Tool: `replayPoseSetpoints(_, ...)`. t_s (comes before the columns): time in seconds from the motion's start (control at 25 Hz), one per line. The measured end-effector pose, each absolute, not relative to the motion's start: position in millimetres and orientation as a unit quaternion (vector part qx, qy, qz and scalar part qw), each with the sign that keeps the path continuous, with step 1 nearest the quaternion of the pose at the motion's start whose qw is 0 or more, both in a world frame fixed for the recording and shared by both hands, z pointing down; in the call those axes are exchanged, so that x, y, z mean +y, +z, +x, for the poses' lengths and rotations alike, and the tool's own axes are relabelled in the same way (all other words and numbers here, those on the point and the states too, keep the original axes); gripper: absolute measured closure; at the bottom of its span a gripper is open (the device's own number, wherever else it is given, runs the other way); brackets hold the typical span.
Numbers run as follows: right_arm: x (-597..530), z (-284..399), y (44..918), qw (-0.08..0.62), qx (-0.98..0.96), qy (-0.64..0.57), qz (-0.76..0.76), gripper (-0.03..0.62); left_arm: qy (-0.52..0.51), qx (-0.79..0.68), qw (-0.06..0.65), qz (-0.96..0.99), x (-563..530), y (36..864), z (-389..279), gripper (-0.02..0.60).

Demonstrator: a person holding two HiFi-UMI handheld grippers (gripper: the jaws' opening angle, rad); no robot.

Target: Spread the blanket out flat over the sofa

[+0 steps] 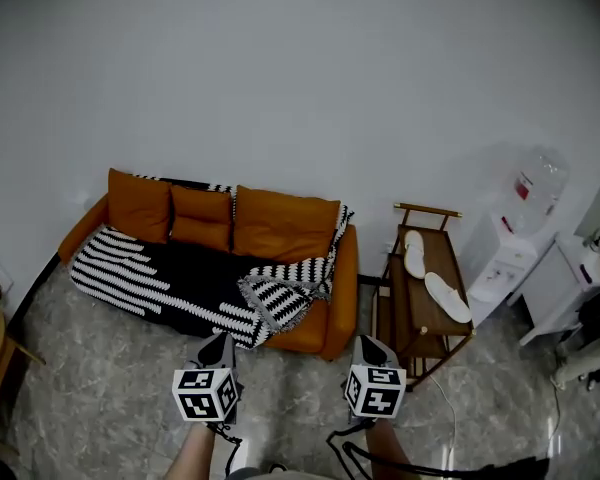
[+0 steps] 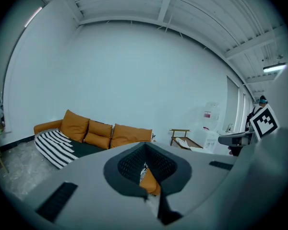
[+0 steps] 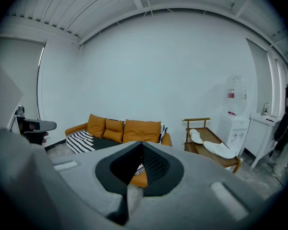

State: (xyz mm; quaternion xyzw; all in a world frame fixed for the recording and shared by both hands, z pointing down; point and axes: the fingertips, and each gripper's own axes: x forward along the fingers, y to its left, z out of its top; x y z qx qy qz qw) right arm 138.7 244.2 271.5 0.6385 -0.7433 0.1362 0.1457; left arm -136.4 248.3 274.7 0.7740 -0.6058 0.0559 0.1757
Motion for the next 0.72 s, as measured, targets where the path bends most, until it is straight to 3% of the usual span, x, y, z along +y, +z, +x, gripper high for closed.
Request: replayPoseSetpoints(0.72, 179.3, 151.0, 302.4, 0.148, -0.724, 0.169, 0.652, 0.589, 0.043, -0.596, 0.182, 0.781, 167.8, 288.3, -147.1, 0.577)
